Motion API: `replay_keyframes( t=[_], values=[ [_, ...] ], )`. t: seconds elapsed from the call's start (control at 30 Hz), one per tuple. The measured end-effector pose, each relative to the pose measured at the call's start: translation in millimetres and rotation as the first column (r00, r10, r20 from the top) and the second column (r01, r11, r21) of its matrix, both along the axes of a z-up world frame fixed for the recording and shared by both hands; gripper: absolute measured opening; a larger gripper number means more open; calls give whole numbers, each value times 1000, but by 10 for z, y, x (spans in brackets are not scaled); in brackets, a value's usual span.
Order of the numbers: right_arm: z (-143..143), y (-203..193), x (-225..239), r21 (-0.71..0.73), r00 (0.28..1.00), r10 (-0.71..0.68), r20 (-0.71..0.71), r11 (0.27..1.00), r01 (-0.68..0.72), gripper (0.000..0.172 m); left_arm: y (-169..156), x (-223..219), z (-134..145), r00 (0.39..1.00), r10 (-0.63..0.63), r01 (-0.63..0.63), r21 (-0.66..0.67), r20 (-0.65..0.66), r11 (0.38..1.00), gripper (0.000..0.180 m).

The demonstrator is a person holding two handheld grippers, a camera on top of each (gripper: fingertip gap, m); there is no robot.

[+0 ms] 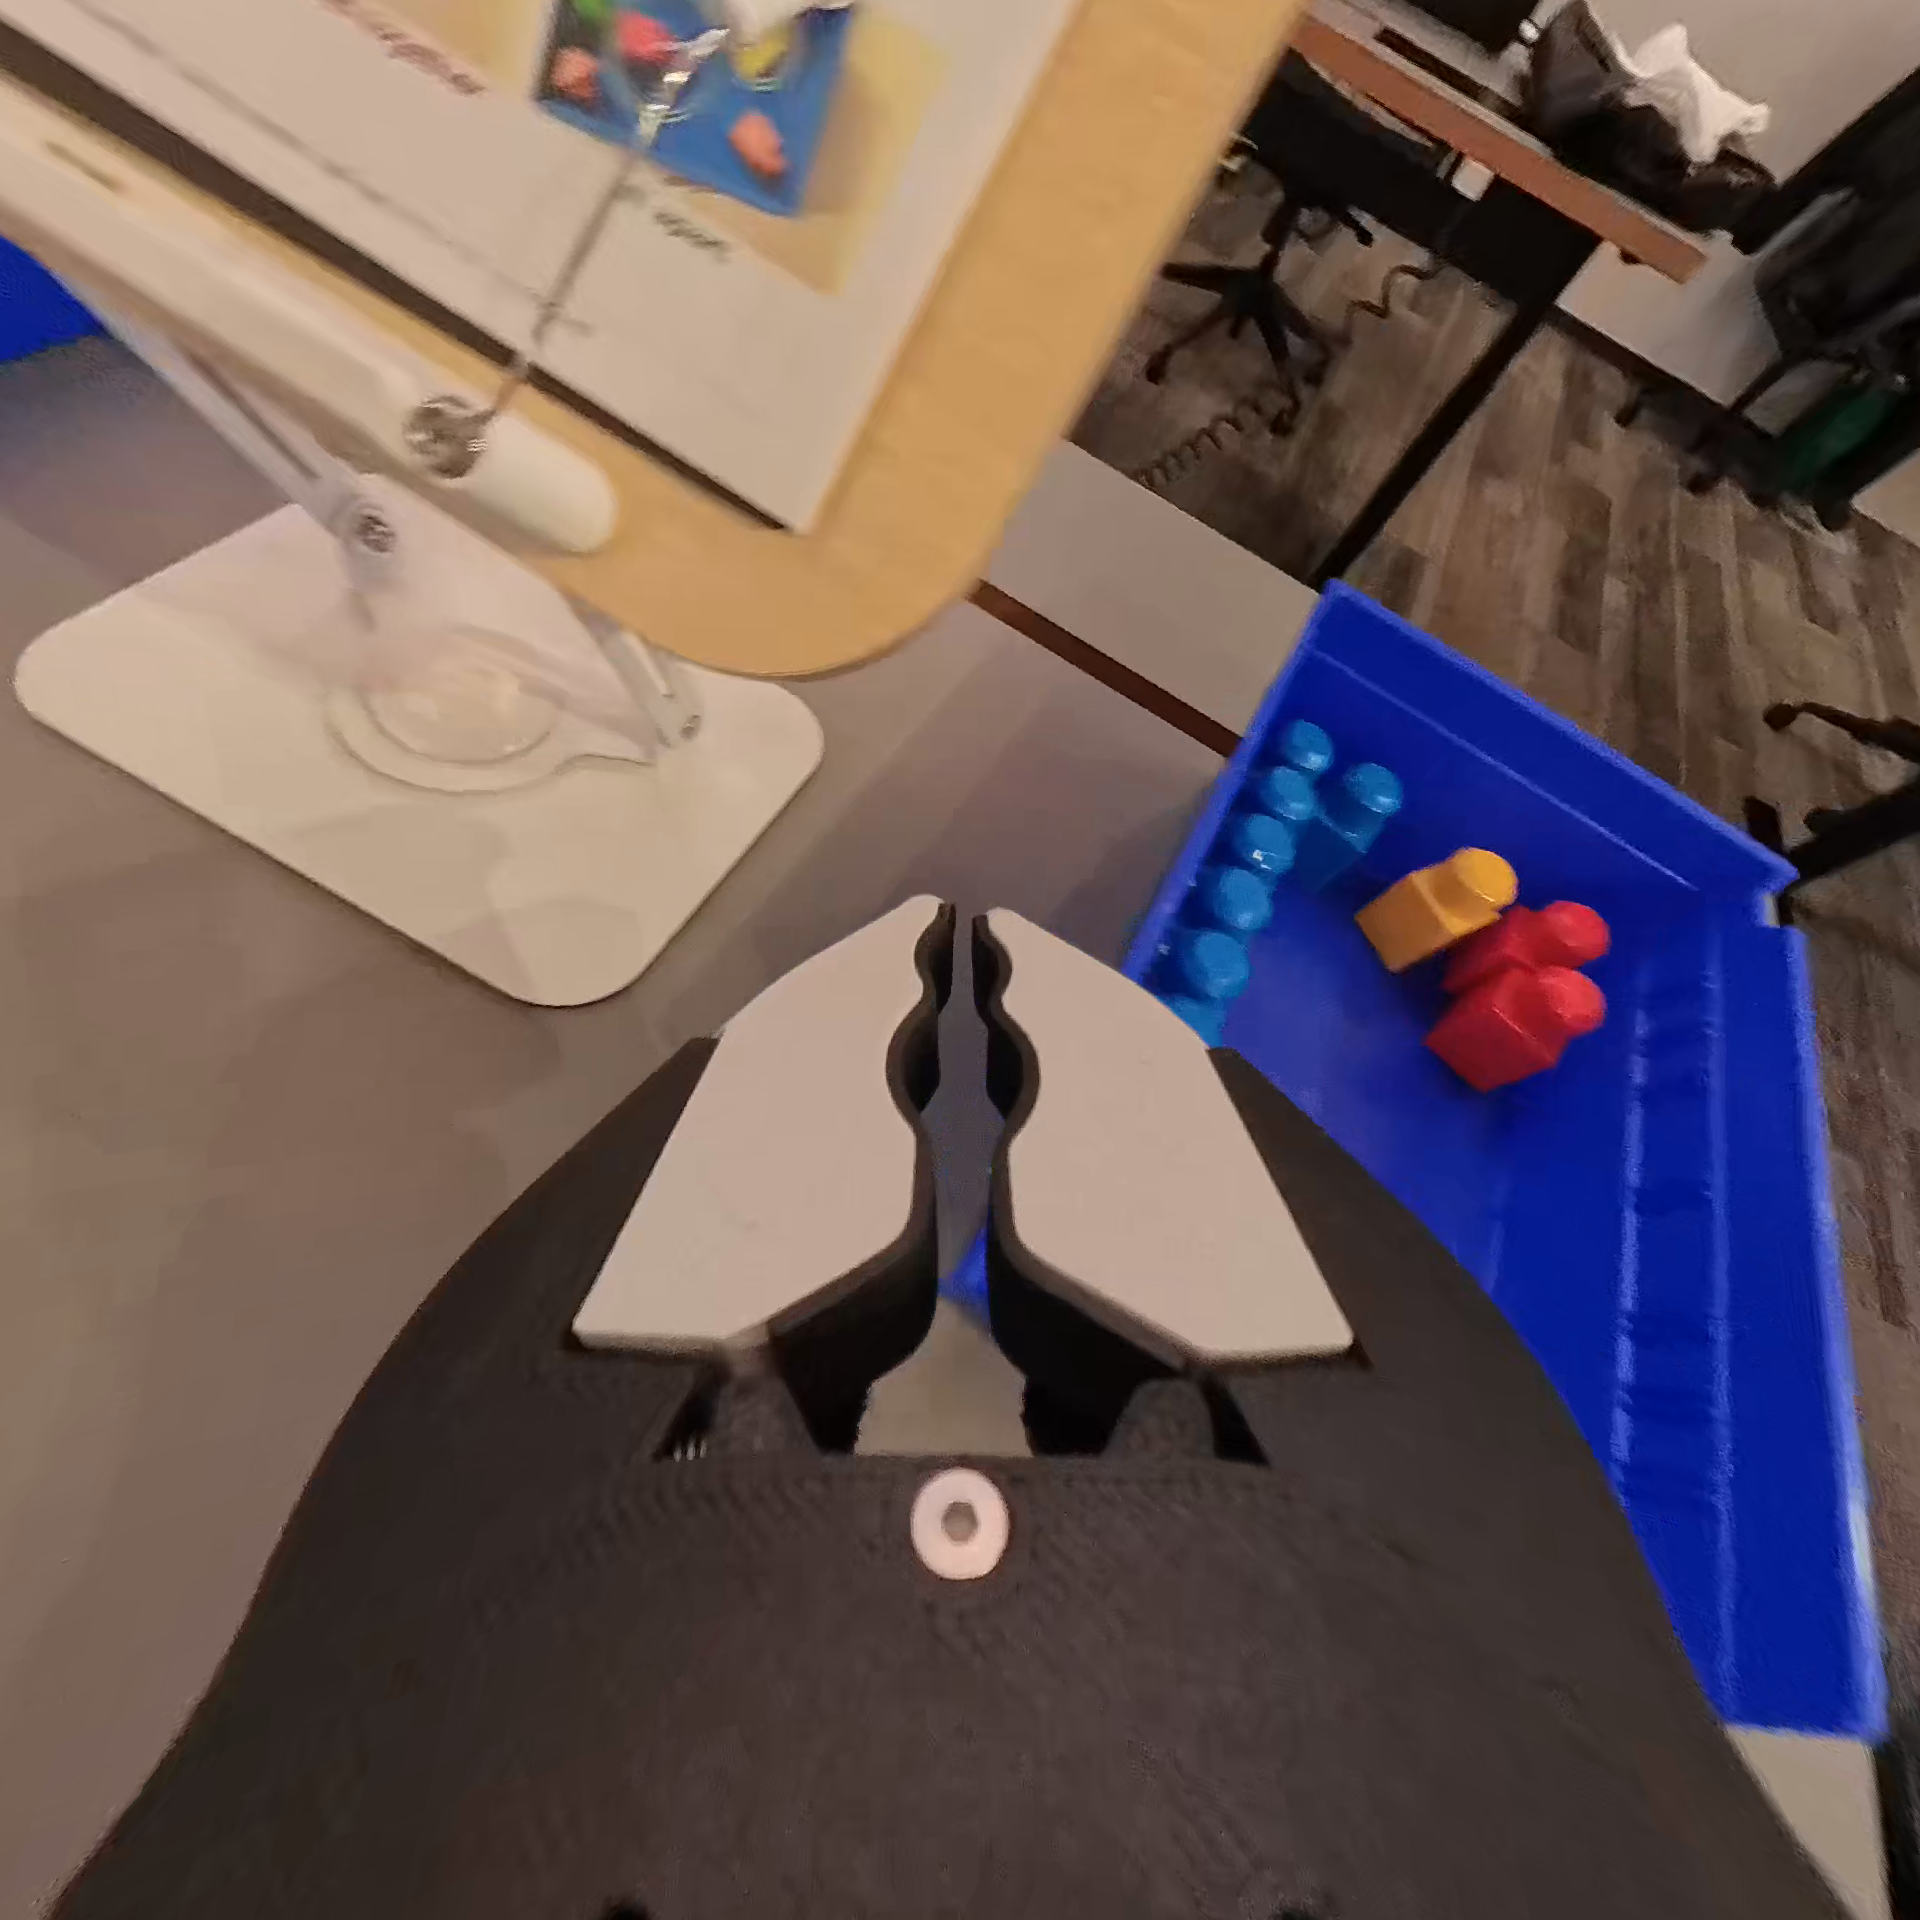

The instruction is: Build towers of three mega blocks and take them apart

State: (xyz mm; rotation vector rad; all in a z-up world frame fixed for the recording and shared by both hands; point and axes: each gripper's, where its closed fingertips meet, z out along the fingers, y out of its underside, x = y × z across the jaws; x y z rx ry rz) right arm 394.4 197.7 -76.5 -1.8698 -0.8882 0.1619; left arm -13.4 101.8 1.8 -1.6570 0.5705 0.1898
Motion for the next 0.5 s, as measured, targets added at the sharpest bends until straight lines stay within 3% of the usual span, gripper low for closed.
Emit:
replay_keyframes(
  t=[0.13,0.27,0.5],
  values=[
    [-172,-74,-198,-8,999,47,9,999,-47,2,213,-701,-492,970,220,-197,-189,104,962,69],
    [-205,-89,-262,-3,998,68,5,998,-68,2,350,-1005,-894,908,368,-294,-324,200,900,77],
    [-281,-104,-275,-12,996,84,7,996,-84,2,547,-1258,-1133,822,514,-396,-402,246,826,76]
  ],
)
